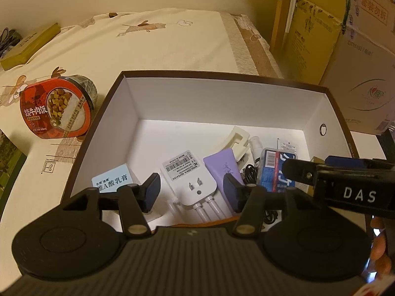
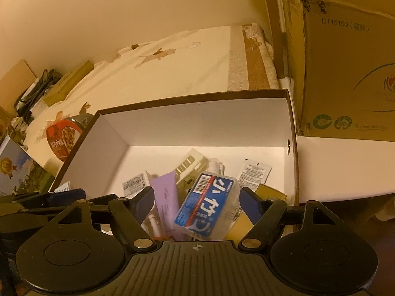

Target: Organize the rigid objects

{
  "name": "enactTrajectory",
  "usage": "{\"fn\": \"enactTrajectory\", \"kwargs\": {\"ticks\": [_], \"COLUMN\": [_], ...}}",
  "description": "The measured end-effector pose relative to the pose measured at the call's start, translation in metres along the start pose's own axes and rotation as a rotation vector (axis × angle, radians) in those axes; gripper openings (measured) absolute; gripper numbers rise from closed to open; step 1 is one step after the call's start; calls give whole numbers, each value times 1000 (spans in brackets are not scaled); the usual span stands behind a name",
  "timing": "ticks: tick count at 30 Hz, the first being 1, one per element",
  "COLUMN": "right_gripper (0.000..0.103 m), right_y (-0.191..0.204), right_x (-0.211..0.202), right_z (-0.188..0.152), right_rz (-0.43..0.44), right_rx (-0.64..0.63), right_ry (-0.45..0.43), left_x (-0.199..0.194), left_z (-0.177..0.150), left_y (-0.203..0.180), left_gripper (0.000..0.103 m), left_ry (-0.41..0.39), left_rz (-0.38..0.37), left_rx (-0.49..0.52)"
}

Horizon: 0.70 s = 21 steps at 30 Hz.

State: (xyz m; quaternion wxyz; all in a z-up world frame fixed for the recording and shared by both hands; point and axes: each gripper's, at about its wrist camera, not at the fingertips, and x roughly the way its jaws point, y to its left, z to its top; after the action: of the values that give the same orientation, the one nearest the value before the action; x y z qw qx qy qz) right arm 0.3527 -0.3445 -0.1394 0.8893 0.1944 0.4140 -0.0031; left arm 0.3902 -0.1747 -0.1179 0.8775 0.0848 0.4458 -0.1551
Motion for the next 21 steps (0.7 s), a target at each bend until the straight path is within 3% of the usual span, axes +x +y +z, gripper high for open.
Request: {"fn": "enactTrajectory", "kwargs": {"ticks": [14,21], "right_gripper": [74,74], "right_y": [-1,5], "right_x": [-9,-32], "right_z": [-4,-13], "right_rz": [-1,-14], "right_rx": [-19,-54], "right_ry": [-1,-10], "left_x": [-11,-37], "left_z": [0,-3], "left_y": [-1,2], "left_gripper": [53,63], "left_ry": [-24,-72], "left_rz": [7,-15], "left_rx": [6,-11]}}
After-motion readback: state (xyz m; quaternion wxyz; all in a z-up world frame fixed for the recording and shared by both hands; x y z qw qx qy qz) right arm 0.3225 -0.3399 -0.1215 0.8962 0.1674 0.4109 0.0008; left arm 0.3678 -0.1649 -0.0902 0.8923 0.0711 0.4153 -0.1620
